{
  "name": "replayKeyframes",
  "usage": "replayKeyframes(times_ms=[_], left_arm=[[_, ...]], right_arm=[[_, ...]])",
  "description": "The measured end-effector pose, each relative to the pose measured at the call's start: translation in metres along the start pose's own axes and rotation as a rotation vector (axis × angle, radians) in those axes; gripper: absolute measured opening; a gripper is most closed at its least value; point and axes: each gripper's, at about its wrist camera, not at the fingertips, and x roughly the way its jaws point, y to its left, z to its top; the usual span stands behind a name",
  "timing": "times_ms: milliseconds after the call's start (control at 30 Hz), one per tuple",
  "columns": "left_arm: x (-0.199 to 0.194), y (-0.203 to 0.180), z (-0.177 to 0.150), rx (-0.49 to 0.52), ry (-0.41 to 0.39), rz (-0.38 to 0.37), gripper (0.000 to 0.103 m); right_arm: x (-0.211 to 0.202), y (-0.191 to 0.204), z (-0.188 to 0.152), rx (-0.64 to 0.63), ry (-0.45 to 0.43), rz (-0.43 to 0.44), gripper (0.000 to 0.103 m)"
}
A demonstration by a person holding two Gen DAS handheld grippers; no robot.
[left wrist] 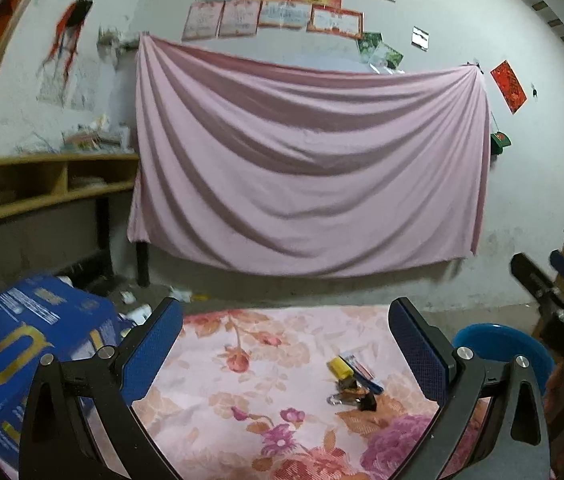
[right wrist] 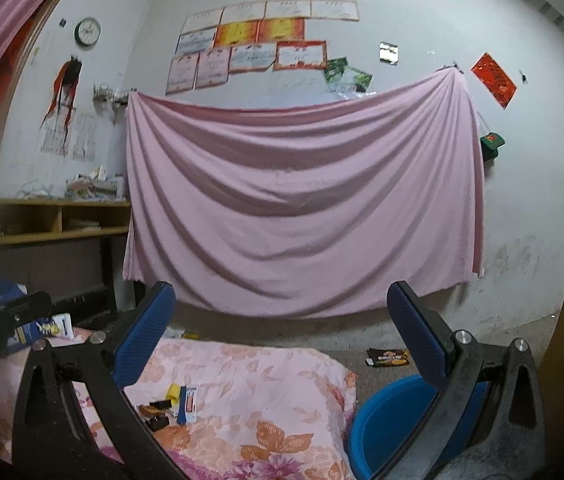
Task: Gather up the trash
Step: 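Move both tools back over the bed toward the remaining trash, then grasp the round brown disc with the left tool while the right tool grasps the blue stick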
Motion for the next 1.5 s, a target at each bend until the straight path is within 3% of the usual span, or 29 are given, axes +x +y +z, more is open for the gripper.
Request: replayKeyframes(times_ms=[267,333,467,600,700,900,1067,1267,1500], left_arm=[[0.029,0.003,-0.002,0.007,0.152,-0.067,0.099],[0.035,0.002,-0.004,0.019,0.179,-0.085,0.095],[0.053,0.001,-0.011,0.018,0.261,-0.139,0.076],[0.069,0.000,-0.018,0.012,0.351,-0.196,0.054],[0.081,-0.004,-0.023,0.017,0.413,-0.236,0.046],[0.103,-0.014,-0.033,0.027,0.537,-0.309,0.033],[0.114,-0.017,-0.039,0.018,0.604,-0.335,0.032],[0.127,-0.026,-0.044,0.035,0.654,-0.328,0.032],[0.138,-0.026,-0.049,0.028,0.691,-0.333,0.018]], right_arm=[[0.031,-0.004,-0.015,0.045,0.154,0.049,0.103],[0.037,-0.005,-0.018,0.058,0.186,0.058,0.103],[0.050,-0.006,-0.023,0.070,0.255,0.081,0.103],[0.063,-0.002,-0.030,0.059,0.326,0.122,0.090],[0.070,0.002,-0.034,0.043,0.367,0.158,0.077],[0.084,0.018,-0.044,-0.018,0.465,0.213,0.064],[0.098,0.026,-0.052,-0.046,0.553,0.249,0.057],[0.105,0.034,-0.056,-0.068,0.596,0.274,0.052],[0.114,0.035,-0.060,-0.040,0.645,0.301,0.052]])
